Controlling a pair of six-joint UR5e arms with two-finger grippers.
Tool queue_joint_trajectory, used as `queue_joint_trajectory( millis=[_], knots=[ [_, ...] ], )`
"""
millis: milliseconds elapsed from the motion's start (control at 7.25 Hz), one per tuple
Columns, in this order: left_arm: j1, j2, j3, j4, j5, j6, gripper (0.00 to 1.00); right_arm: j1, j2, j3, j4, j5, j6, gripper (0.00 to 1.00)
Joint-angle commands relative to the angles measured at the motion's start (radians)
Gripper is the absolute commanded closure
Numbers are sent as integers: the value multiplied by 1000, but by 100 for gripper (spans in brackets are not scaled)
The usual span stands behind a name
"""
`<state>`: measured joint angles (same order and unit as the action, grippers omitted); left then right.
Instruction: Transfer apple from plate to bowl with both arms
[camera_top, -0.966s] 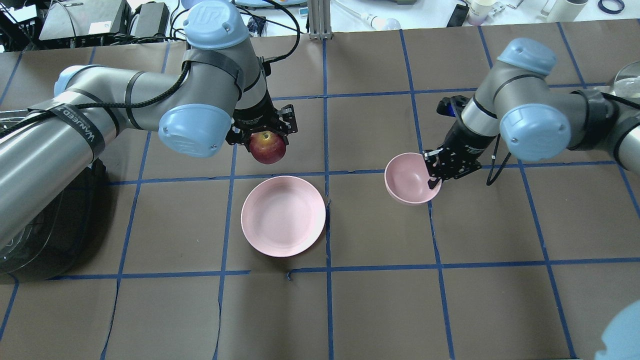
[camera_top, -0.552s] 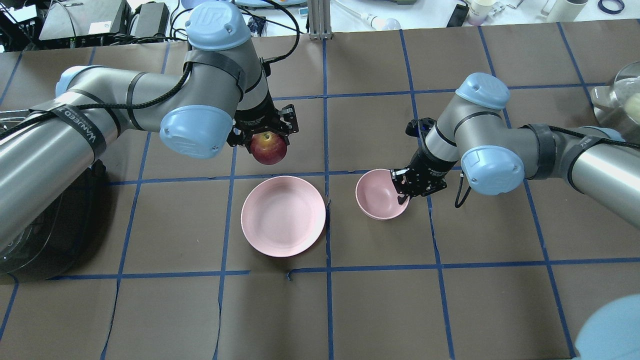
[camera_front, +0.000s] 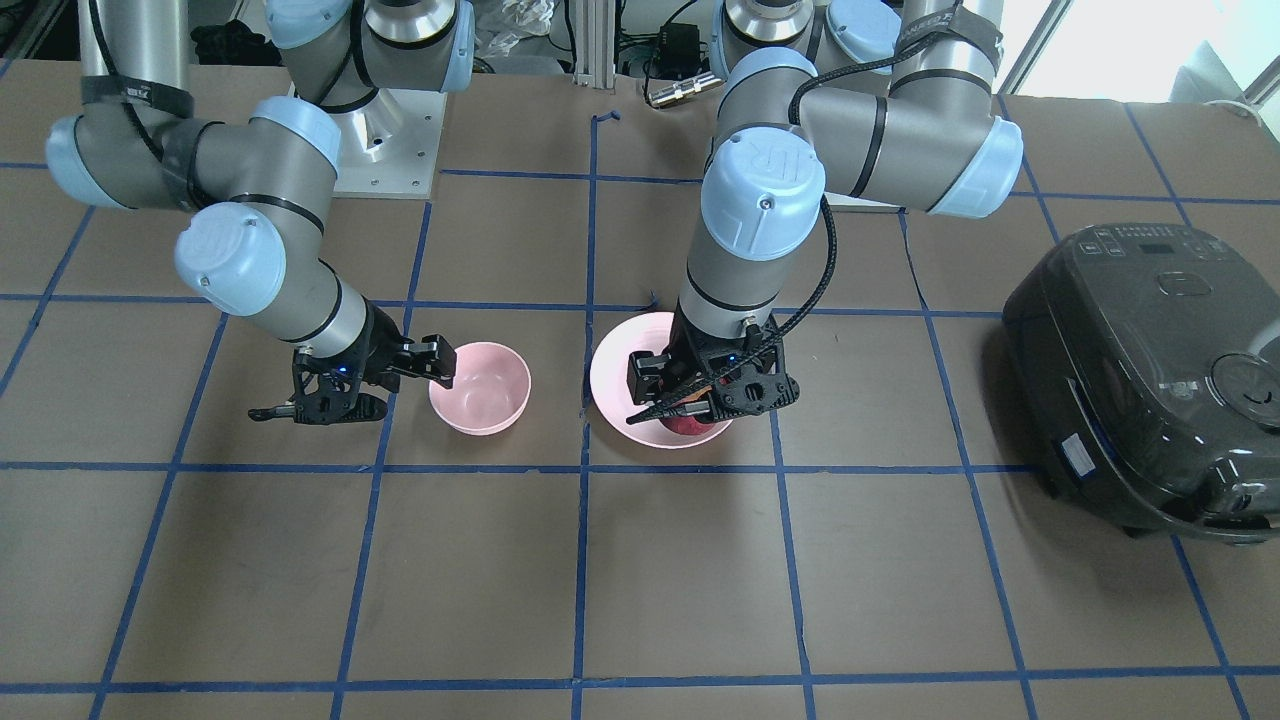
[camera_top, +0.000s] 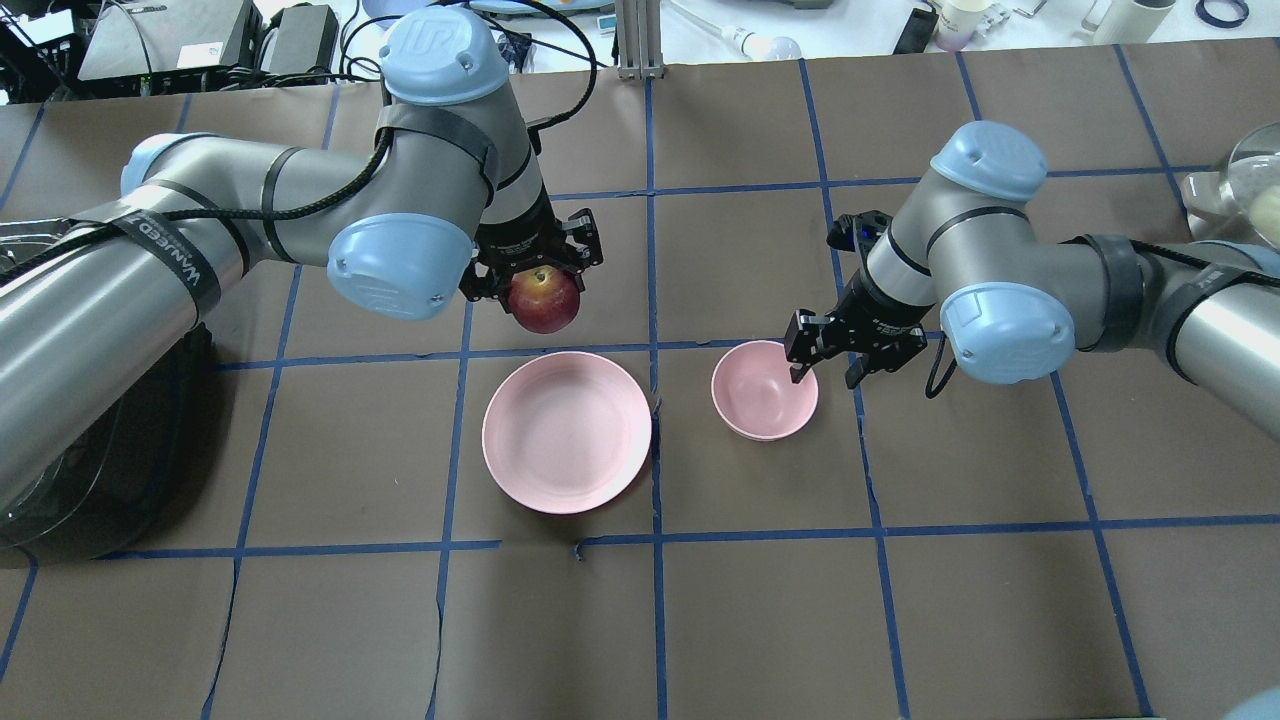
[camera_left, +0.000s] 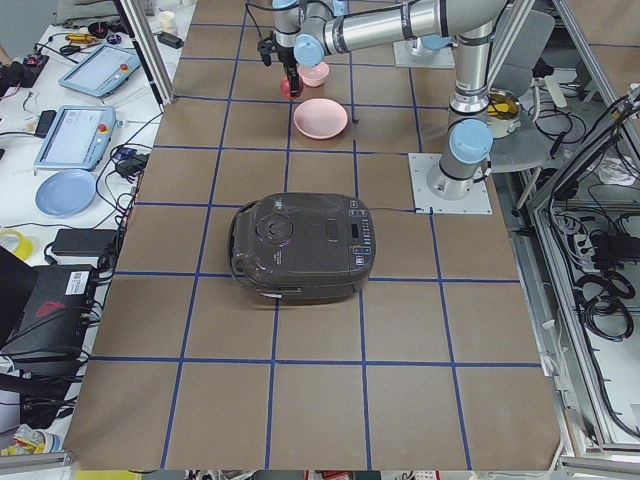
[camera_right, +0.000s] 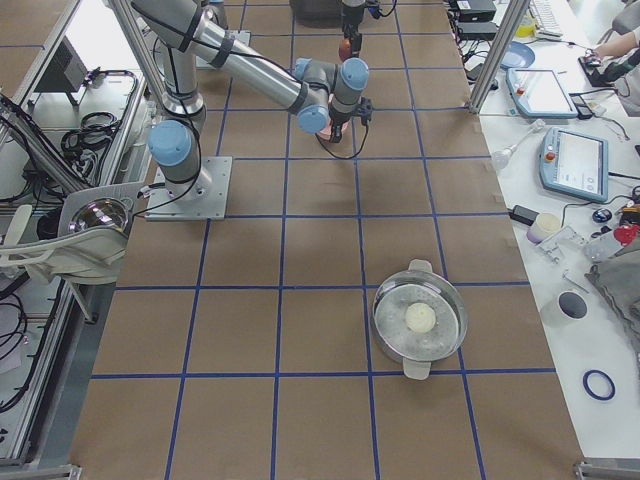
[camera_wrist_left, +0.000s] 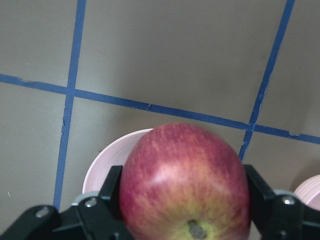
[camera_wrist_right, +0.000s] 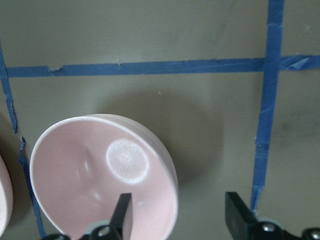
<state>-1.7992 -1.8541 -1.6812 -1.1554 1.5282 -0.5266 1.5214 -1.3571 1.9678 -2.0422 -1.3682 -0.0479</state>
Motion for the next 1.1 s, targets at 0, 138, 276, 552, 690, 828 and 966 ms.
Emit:
queue_joint_trajectory(
  millis=[0, 138, 276, 552, 690, 828, 966],
  knots=[
    [-52, -14, 0, 13, -33, -126, 100, -35, -36, -142, 144, -158, -13, 0],
    [-93, -34, 0, 28, -36, -230, 100, -62, -65, -205, 164, -154, -15, 0],
    [-153, -65, 1, 105, -36, -328, 100, -81, -106, -242, 201, -152, -15, 0],
    [-266, -117, 24, 189, -43, -540, 100, -87, -154, -286, 246, -167, -14, 0],
    [-299, -152, 73, 194, -43, -600, 100, -102, -149, -284, 247, -152, -6, 0],
    [-321, -186, 113, 194, -55, -654, 100, -104, -149, -277, 260, -153, -6, 0],
    [-336, -207, 112, 194, -56, -659, 100, -104, -149, -262, 263, -167, 2, 0]
  ],
)
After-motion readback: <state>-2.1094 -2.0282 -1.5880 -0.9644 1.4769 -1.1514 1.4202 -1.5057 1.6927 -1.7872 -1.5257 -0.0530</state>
